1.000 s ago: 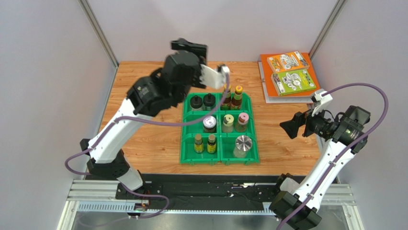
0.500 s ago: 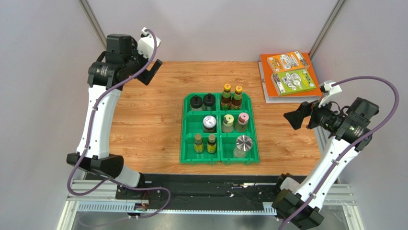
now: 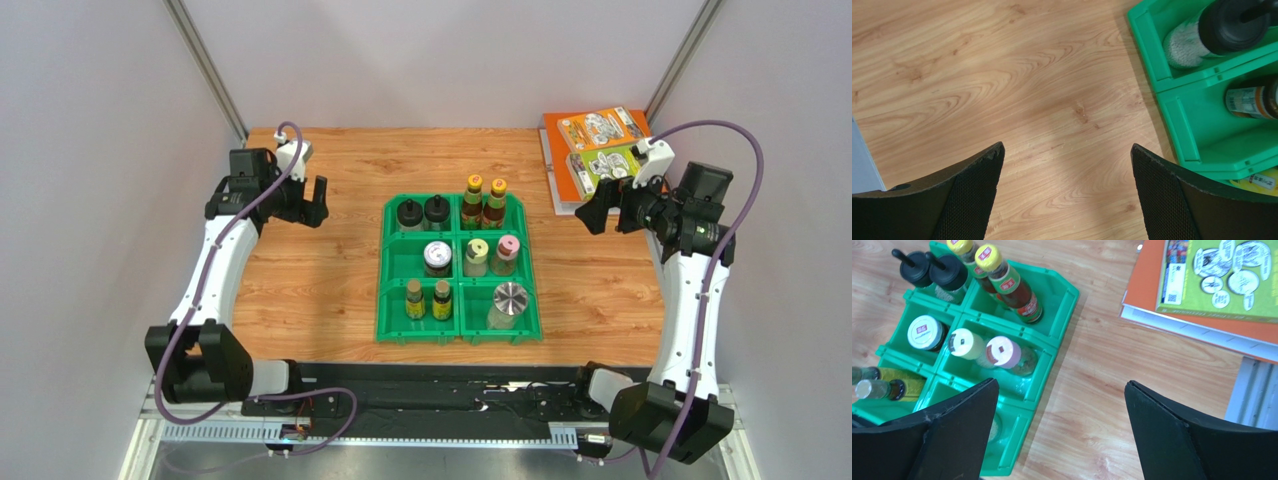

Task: Organize the condiment bottles
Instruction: Reset both arms

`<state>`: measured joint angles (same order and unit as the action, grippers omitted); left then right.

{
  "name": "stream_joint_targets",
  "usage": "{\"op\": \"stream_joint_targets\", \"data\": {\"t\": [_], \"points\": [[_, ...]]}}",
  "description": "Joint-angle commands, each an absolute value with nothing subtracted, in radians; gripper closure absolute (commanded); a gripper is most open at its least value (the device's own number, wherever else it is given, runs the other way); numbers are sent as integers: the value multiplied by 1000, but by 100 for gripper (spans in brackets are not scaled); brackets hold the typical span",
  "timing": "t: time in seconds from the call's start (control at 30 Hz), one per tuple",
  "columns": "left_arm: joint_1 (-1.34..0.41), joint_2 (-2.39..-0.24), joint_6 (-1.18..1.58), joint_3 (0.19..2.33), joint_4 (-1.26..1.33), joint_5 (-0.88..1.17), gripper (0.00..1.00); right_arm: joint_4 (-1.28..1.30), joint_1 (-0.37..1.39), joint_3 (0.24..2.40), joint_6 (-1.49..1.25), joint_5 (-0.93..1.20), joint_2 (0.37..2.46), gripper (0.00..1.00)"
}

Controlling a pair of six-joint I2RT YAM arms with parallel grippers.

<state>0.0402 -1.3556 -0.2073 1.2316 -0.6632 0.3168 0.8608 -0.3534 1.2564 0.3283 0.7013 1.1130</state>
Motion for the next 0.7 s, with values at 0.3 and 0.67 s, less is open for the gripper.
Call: {"op": "stream_joint_targets", "data": {"t": [0.3, 0.67], "points": [[41, -1207, -170, 1169, -463, 394, 1, 623, -339, 1212, 213, 597, 1066, 0], [40, -1226, -163, 1183, -463, 388, 0, 607, -337, 1215, 212, 589, 1065, 0]]}}
